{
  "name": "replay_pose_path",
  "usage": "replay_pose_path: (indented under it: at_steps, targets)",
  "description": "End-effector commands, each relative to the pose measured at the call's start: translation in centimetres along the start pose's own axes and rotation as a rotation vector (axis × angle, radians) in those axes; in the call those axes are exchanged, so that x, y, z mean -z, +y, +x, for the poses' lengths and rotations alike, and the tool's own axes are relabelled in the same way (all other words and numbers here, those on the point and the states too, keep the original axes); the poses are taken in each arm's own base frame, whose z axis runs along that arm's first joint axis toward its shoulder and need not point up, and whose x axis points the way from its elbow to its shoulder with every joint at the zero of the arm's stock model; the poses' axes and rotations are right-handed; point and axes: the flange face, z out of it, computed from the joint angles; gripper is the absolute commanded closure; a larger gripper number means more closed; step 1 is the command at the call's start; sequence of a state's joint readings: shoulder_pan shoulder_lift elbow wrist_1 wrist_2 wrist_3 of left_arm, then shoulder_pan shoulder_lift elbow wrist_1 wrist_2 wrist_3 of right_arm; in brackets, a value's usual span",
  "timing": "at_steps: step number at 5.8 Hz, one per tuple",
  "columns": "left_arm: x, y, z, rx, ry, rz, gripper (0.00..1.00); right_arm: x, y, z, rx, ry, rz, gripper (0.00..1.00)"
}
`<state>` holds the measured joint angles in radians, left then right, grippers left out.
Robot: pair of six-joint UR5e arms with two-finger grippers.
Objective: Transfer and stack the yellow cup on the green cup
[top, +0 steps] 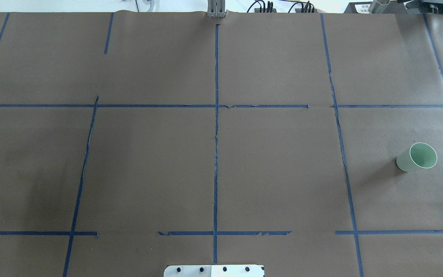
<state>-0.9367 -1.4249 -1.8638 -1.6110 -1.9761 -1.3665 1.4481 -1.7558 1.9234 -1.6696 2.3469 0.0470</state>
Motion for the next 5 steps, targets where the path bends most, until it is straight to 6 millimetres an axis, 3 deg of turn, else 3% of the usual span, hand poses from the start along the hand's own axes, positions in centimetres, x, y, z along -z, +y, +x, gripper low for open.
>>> replay_pose_path:
  at_steps: [1,2,3,5]
  targets:
    - [-3.2,3.8,1.0,0.313,-0.129,0.19,0.0,0.0,0.0,0.0,0.013,0.0,0.006,0.0]
    - [-4.4,5.7,0.7,0.486,-0.208,0.315,0.0,0.0,-0.1,0.0,0.017,-0.001,0.009,0.0]
    - [-4.7,7.3,-0.4,0.61,-0.313,0.397,0.0,-0.5,-0.3,-0.3,0.022,-0.001,-0.003,0.0]
    - [-7.5,10.1,-2.8,0.855,-0.469,0.566,0.0,-0.3,-0.4,-0.6,0.046,-0.005,0.016,0.0]
